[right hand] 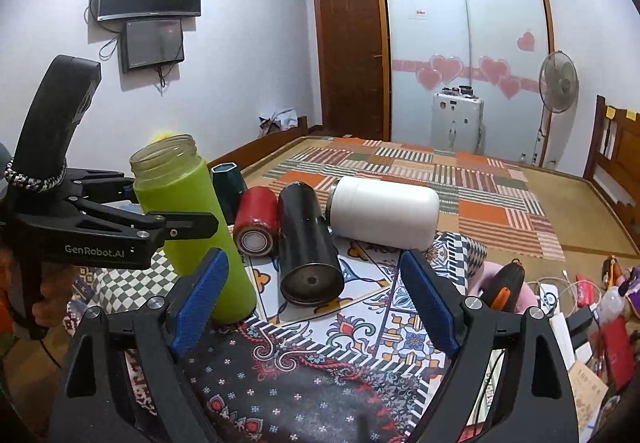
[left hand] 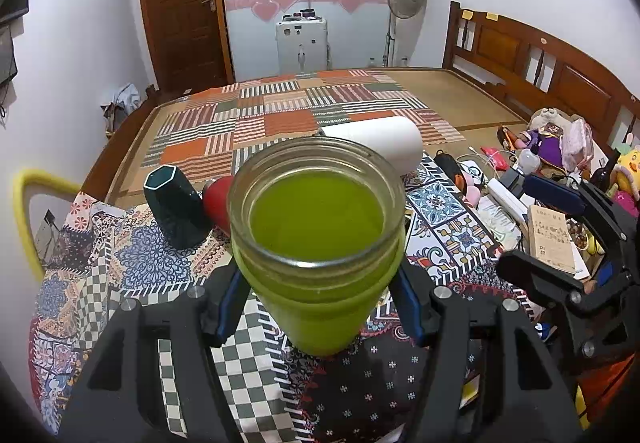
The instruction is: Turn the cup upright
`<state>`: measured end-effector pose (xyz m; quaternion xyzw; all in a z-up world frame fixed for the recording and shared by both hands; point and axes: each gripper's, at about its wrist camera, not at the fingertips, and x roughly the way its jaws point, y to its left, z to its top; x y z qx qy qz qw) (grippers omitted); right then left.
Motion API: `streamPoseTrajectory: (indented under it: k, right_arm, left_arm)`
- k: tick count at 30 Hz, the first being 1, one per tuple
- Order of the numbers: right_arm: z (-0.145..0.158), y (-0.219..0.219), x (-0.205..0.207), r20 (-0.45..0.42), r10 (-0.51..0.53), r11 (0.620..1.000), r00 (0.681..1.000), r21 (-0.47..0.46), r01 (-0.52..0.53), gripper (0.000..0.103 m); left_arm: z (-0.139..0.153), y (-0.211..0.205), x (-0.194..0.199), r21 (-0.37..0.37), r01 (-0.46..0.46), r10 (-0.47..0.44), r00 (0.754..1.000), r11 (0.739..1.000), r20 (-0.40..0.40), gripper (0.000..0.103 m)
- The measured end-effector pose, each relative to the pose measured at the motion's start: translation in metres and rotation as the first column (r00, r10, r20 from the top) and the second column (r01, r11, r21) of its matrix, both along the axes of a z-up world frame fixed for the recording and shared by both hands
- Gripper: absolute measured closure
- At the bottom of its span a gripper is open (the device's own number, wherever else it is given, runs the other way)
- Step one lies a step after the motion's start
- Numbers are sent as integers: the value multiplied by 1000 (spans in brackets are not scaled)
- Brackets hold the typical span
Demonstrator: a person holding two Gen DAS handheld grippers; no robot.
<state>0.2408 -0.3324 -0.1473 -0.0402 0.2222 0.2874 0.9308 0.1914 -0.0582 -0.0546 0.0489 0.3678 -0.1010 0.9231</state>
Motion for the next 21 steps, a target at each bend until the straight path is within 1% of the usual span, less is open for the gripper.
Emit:
streamPoseTrajectory:
  k: [5,9,13,14,18,21]
  right_arm:
    - [1,-1,-1,5,-2,1000,1000,1,2,15]
    - [3,-1,-4,17,-2,1000,1000,-2,2,14]
    - [9,1,-8,36,-9,1000,999,-6,9,14]
    - [12,1,-9,42,-11,1000,999,-4,12,14]
    - [27,0,-19,75,-22,1000,997,16,21,13]
    - [40,-1,-30,102,-29,999,994,38,25,11]
  left_arm:
    - [-2,9,9,-41,-14,14,1000,999,-8,40]
    - [-3,9,5,-27,-1,2,1000,1000,13,40]
    - [3,13,-9,-41,3,0,997,999,73,38]
    - [6,15,-13,-49,2,3,996,999,86,36]
    - [23,32,-34,-103,-27,41,990,994,136,34]
    - [45,47,-57,-126,-72,99,969,989,225,33]
